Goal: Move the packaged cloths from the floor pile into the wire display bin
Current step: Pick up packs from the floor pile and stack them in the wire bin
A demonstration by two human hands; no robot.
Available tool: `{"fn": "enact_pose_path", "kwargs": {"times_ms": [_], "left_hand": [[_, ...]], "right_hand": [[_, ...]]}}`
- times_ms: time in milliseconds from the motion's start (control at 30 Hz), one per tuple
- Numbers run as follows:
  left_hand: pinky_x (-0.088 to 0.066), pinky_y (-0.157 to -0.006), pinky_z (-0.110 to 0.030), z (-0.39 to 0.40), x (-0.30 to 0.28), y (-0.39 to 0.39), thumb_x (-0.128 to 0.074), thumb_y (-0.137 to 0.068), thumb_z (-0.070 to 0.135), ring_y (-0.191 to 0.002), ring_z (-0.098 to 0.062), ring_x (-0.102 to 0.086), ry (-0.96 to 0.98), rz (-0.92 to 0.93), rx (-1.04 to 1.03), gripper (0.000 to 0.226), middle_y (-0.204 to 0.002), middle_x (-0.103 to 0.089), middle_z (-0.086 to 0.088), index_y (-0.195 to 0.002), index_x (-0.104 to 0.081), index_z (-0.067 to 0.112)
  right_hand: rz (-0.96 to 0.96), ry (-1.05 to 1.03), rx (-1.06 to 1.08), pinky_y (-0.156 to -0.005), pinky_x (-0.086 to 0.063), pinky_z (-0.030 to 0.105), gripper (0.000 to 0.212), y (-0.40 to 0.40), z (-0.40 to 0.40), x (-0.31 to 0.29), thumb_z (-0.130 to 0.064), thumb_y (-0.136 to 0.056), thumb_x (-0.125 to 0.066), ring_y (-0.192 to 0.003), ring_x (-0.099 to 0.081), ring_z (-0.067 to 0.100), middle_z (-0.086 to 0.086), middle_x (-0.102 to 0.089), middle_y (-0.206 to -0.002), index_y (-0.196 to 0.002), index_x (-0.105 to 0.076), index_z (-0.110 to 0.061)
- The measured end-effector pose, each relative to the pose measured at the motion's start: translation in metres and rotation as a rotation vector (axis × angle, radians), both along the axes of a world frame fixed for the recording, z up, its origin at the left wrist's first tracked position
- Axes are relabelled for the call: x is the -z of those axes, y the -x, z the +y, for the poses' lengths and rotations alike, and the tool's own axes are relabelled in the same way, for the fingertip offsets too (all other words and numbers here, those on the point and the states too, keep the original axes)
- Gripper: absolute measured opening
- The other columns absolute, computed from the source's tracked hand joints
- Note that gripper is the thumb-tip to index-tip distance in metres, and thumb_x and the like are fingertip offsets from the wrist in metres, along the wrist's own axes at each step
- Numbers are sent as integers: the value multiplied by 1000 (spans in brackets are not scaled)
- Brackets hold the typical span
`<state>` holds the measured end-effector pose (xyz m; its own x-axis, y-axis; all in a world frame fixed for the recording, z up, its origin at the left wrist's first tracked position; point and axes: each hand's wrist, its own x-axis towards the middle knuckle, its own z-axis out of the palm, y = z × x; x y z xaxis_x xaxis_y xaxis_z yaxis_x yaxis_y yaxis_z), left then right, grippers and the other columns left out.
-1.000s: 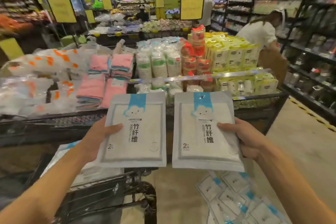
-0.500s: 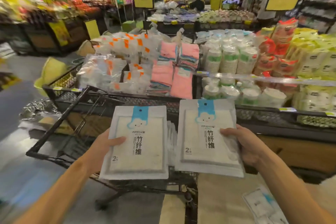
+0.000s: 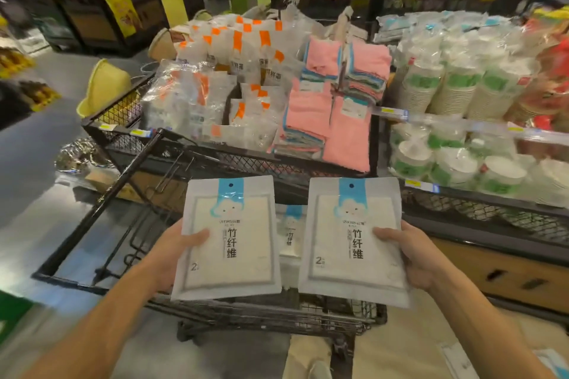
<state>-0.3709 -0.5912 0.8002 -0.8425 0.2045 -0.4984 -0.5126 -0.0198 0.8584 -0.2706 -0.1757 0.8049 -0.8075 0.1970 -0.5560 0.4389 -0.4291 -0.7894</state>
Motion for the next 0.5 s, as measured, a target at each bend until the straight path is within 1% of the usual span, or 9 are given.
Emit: {"fn": "enact_pose_path", "kwargs": {"times_ms": [100, 167, 267, 300, 367, 400, 467, 500], "left_hand": [[-53, -94, -66, 5, 5, 25, -59, -97, 3, -111, -45, -69, 27, -32, -23, 38, -124, -70, -22, -134, -56, 10], [-53, -93, -66, 5, 15, 42, -59, -95, 2, -109, -45, -69, 58, -64, -52, 39, -121, -71, -23, -133, -56, 8], [-61, -79, -56, 4, 30, 66, -61, -95, 3, -103, -40, -73, 106, -98, -64, 36, -118, -73, -19, -131, -57, 10], [-62, -78, -55, 3, 37, 76, -62, -95, 4, -101, -39, -74, 122, -111, -67, 34, -116, -74, -18, -129, -58, 11], [-60, -83, -59, 0, 55, 97, -64, -94, 5, -101, -38, -74, 157, -136, -60, 34, -116, -74, -17, -127, -60, 13], [-59, -84, -59, 0, 64, 108, -65, -94, 5, -101, -38, -74, 164, -152, -53, 34, -116, -75, -17, -127, -60, 14], [-61, -80, -57, -3, 87, 129, -64, -93, 2, -100, -39, -74, 166, -191, -42, 35, -115, -75, -18, -126, -60, 13], [-60, -82, -59, -4, 99, 140, -64, -93, 1, -101, -40, -73, 165, -217, -34, 36, -115, -74, -18, -127, -59, 12]], "right_hand": [[-31, 30, -35, -77, -64, 54, 34, 42, 1, 16, 2, -95, -62, -100, -75, 40, 20, -76, -114, -126, -61, -11], [-52, 44, -48, -82, -62, 57, 36, 70, 0, 29, 2, -95, -62, -104, -74, 42, 20, -75, -117, -129, -60, -11], [-85, 26, -58, -79, -63, 55, 36, 103, -6, 49, 2, -95, -63, -103, -74, 40, 18, -76, -115, -129, -59, -10], [-98, 22, -59, -79, -63, 55, 36, 113, -8, 57, 1, -95, -64, -102, -75, 39, 17, -76, -115, -129, -60, -11], [-134, 12, -62, -81, -63, 55, 37, 131, -14, 75, -1, -95, -65, -102, -75, 38, 16, -76, -115, -130, -59, -12], [-153, 7, -60, -82, -62, 56, 38, 140, -18, 85, -1, -95, -65, -102, -75, 37, 16, -76, -115, -131, -59, -11], [-192, -10, -50, -81, -63, 55, 38, 156, -28, 105, 0, -96, -65, -101, -75, 37, 15, -76, -115, -132, -58, -11], [-214, -17, -38, -80, -63, 54, 39, 163, -33, 116, 0, -96, -65, -101, -76, 37, 15, -76, -115, -133, -58, -10]]}}
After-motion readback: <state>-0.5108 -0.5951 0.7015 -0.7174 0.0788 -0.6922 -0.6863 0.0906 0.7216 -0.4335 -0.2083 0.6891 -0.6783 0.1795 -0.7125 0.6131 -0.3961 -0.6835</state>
